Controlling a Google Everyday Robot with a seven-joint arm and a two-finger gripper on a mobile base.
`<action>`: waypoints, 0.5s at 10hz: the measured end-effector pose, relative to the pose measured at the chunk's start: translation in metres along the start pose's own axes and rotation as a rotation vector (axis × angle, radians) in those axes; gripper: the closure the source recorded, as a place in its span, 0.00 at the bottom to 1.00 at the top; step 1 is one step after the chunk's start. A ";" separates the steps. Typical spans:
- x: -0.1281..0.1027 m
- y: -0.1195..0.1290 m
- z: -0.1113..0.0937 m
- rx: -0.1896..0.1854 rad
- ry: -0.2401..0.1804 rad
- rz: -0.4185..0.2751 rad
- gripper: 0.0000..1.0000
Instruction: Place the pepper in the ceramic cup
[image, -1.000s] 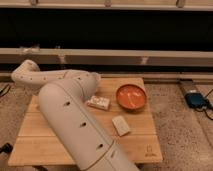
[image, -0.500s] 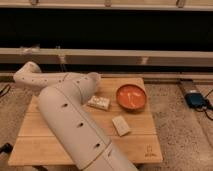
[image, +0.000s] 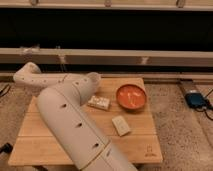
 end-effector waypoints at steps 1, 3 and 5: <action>-0.001 -0.002 -0.003 0.004 -0.007 -0.001 0.83; -0.003 -0.013 -0.020 0.044 -0.035 0.007 0.99; -0.002 -0.029 -0.049 0.110 -0.074 0.043 1.00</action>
